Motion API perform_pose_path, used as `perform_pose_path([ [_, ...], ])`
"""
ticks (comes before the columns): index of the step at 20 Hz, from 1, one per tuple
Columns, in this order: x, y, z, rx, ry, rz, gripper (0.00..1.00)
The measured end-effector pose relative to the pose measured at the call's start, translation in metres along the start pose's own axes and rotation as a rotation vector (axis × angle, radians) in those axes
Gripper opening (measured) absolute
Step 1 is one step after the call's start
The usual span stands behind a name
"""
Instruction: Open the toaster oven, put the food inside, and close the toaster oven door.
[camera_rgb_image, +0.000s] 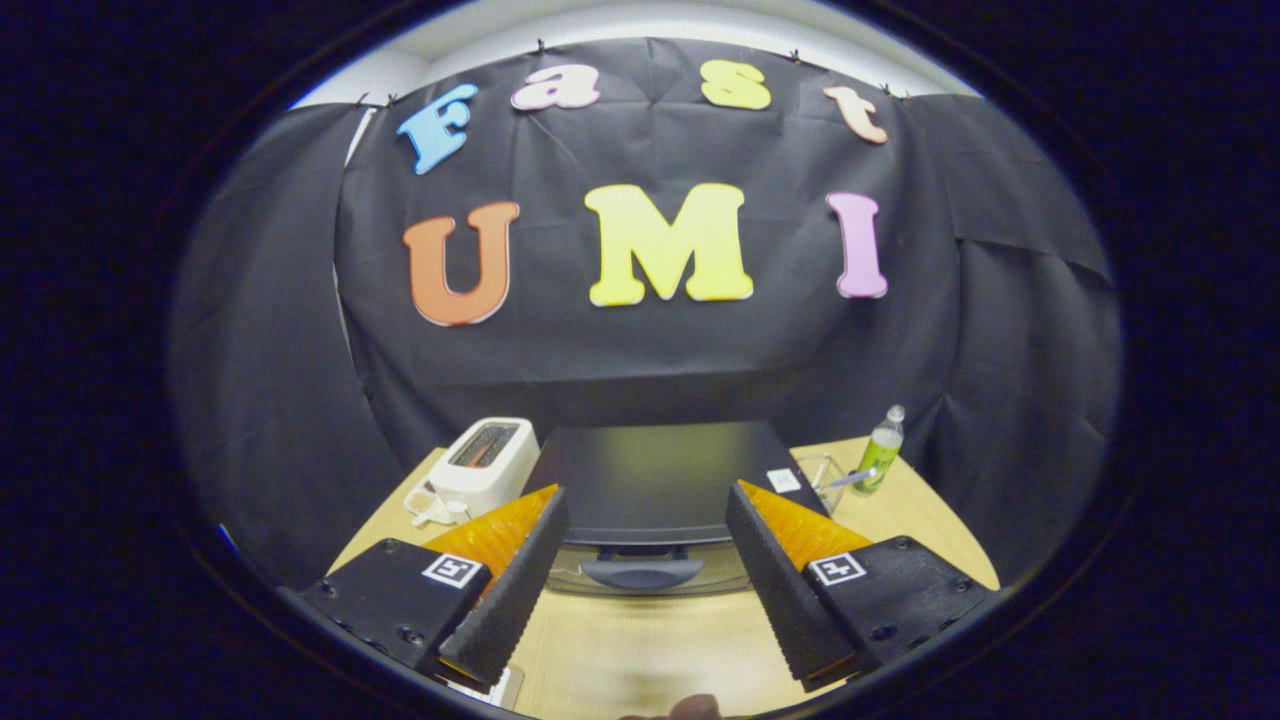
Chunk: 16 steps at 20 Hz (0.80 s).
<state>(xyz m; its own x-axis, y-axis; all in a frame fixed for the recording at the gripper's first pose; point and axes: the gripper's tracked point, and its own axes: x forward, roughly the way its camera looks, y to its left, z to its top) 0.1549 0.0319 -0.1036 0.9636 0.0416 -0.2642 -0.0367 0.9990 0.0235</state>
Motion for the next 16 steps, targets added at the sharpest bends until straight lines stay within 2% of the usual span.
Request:
perform_pose_path([
  [5,-0.082,0.003,0.084,-0.034,-0.186,-0.006,1.00],
  [7,-0.112,0.015,0.095,-0.002,-0.217,0.025,1.00],
  [12,-0.177,0.022,0.104,0.053,-0.259,0.040,1.00],
  [16,-0.215,0.021,0.103,0.057,-0.276,0.022,1.00],
])
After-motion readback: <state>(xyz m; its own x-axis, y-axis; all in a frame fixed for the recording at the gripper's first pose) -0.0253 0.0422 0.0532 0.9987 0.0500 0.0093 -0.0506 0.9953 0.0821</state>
